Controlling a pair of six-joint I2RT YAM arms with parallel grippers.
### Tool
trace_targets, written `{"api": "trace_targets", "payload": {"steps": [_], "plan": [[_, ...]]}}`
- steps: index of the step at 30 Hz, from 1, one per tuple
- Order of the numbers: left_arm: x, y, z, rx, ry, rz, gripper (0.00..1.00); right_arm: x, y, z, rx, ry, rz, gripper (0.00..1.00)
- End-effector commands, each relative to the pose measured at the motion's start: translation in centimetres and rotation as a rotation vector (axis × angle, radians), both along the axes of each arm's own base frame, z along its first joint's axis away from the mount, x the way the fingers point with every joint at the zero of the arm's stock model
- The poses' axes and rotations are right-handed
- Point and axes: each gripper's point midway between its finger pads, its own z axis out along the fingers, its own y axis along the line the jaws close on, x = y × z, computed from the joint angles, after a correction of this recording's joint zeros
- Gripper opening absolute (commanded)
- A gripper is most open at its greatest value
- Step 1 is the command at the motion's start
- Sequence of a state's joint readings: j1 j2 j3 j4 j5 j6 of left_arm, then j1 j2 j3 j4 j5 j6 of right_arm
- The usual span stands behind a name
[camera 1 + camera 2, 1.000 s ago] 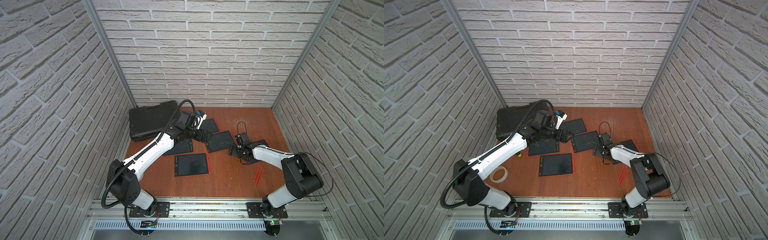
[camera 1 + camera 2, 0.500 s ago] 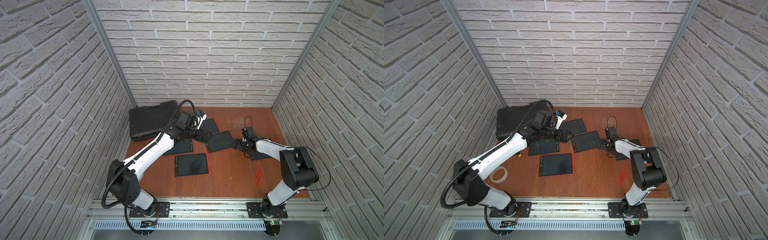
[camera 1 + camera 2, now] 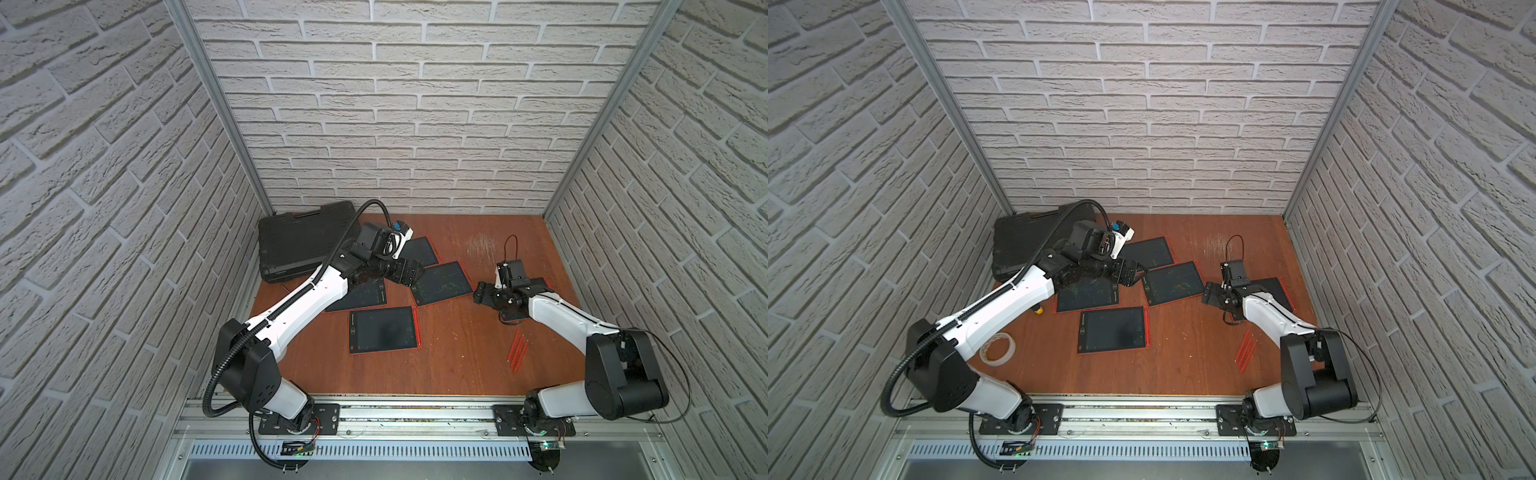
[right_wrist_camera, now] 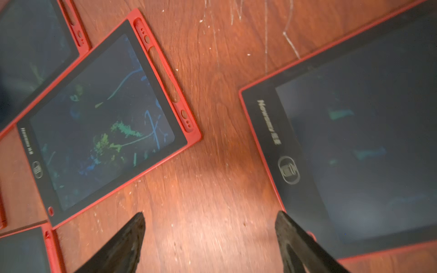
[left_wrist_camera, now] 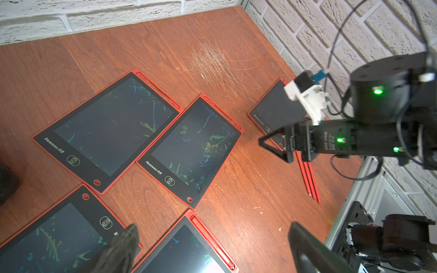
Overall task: Place the stylus back onto the writing tablet
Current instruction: Move the writing tablet to the center of the board.
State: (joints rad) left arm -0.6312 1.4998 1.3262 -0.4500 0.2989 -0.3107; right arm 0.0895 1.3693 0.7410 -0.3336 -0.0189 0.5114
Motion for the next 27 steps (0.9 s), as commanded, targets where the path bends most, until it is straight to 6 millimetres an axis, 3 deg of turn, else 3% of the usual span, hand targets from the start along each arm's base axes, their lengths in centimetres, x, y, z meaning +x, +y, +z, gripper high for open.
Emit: {"api": "trace_targets", "payload": {"steps": [1,7,15,23,27], "plan": [[-0.3,-0.3,0.3,0.000,-0.014,-0.009,0.98,-1.9,-1.6,0.3,0.037,0.006,-0.085,0.82],[-0.8,-0.5,0.6,0.009,-0.032,-0.020,0.98,-4.5,-5.9,1.2,0.102,-0.003,-0.270,0.72],[-1.2,-1.0,0.5,0.004,-0.022,-0.029,0.98,-7.4,-10.3,0.3,0.221,0.024,-0.463,0.33],[-1.2,-1.1,0.4,0.005,-0.018,-0.033,0.98,-9.1,-12.0,-1.8,0.261,0.079,-0.552,0.07],[-1.3,-1.2,0.4,0.003,-0.017,-0.036,0.98,-9.3,-12.4,-2.9,0.280,0.090,-0.575,0.03]]}}
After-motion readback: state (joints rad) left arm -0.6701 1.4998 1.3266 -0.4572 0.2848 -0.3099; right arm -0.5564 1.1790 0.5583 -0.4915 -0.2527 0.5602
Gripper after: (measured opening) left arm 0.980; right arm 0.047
